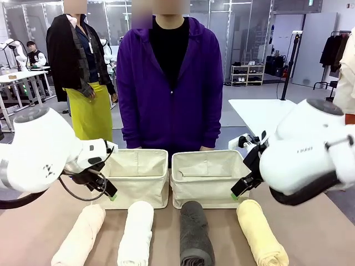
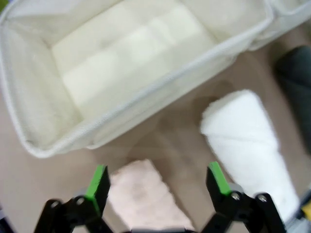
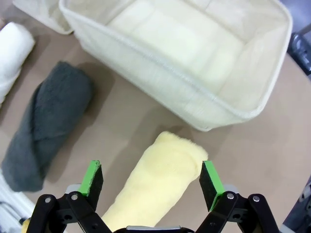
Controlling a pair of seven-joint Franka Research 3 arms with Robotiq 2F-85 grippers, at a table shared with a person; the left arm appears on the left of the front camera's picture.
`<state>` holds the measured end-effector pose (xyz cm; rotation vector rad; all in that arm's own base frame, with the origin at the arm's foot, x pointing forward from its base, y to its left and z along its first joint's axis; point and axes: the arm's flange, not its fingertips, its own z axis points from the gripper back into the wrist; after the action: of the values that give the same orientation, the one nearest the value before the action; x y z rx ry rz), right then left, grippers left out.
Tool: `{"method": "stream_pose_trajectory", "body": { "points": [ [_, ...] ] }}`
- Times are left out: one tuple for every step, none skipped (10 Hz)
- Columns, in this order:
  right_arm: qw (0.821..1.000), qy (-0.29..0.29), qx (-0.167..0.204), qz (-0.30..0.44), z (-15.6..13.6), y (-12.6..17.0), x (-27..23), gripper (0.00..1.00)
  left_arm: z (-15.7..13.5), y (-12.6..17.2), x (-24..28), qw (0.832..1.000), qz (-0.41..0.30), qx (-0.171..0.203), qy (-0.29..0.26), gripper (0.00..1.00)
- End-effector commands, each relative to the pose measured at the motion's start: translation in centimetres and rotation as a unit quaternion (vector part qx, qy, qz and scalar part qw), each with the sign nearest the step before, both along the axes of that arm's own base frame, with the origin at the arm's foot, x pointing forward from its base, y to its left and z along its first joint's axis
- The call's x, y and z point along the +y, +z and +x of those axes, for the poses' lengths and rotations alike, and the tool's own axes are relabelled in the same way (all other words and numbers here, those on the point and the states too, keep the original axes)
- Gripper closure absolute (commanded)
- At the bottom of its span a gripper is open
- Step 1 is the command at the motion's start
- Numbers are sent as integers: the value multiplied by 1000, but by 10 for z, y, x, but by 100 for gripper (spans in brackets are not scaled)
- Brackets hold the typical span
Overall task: Divide the towels into two baskets.
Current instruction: Pick up one hotel-folded towel and place it in the Fabric basket indicated by the person.
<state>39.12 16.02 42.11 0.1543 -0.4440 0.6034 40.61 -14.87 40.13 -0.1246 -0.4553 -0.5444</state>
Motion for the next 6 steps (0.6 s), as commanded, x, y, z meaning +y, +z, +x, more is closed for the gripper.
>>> {"method": "stream_pose_trajectory", "body": {
  "points": [
    [998,11,49,37,3,15,-18,0,-6,25,23,994,-89,57,-22,0],
    [993,11,87,78,3,21,-25,0,-10,36,37,987,-139,79,-20,0],
    [984,16,127,126,1,28,-36,0,-13,44,51,981,-175,87,-17,0],
    [967,25,164,195,-2,37,-51,0,-18,52,68,964,-241,111,-30,0],
    [951,22,182,248,-5,44,-69,0,-23,56,88,942,-308,127,-45,0],
    [933,22,192,302,-10,49,-89,0,-29,58,110,923,-358,129,-47,0]
  ]
}}
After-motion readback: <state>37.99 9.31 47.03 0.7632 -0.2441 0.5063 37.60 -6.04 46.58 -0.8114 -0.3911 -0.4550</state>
